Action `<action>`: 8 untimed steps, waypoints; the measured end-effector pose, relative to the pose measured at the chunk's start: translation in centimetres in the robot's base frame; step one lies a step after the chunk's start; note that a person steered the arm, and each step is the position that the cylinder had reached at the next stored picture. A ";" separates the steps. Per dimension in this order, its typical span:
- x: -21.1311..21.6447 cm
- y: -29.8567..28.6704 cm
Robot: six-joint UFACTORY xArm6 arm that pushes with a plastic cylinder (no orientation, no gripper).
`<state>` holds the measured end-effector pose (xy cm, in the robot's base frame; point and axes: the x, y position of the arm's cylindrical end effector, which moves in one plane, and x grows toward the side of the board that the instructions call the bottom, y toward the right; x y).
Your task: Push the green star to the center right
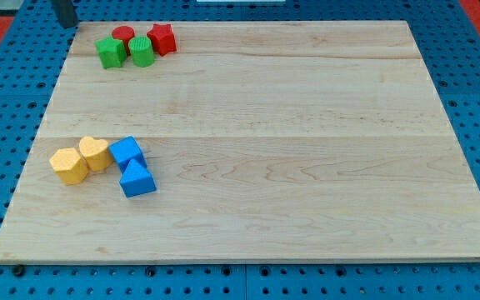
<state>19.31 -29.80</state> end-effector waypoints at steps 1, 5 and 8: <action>0.1 0.0; 6.2 7.1; 15.5 17.1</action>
<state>34.80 -12.72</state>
